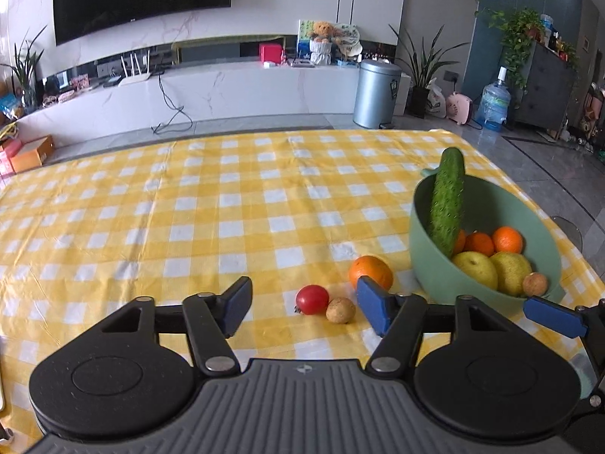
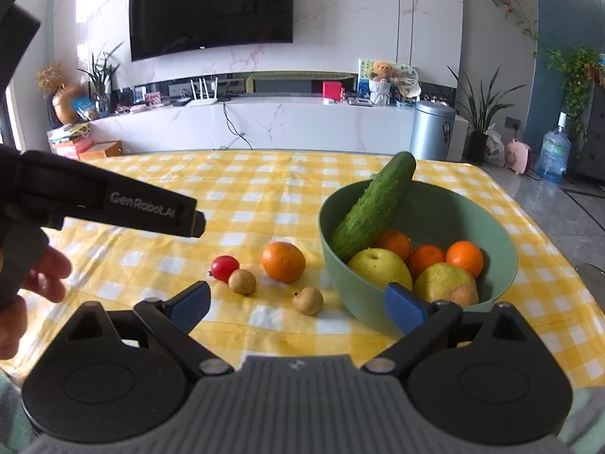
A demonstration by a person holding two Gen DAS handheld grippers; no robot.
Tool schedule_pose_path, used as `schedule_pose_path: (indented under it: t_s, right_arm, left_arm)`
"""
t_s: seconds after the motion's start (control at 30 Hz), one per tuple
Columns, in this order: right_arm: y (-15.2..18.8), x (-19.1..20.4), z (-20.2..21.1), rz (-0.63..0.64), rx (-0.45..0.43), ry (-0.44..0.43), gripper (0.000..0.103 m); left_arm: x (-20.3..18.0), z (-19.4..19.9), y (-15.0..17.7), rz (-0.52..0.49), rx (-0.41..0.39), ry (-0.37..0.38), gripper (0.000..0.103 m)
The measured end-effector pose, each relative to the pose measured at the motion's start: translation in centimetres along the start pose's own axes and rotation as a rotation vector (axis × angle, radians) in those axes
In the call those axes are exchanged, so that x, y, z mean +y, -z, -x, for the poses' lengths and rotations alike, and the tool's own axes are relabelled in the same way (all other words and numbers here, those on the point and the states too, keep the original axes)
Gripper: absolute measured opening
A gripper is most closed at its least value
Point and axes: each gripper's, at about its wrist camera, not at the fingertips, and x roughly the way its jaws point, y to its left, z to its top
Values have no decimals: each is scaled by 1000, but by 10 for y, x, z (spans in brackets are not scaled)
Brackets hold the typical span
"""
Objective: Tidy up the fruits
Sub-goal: 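Withdraw both open tools from the colander toward the remaining fruit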
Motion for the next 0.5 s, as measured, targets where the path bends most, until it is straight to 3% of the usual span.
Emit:
schedule_pose_path:
  t_s: [0.07,0.13,0.3,0.5]
  right_arm:
    - [0,0,-7,-11,25,-2,85]
    - [0,0,-14,-21,44,-2,78]
    - [1,0,-27,-41,61,13,68]
    - [0,-3,-44,-86,81,26,57]
  left_arm:
    - [5,-6,3,8,23,0,51]
    - [12,-13,6,32,48,8,46]
    - [26,-21,14,86,58,108,42]
    - [25,-36,20,73,70,118,42]
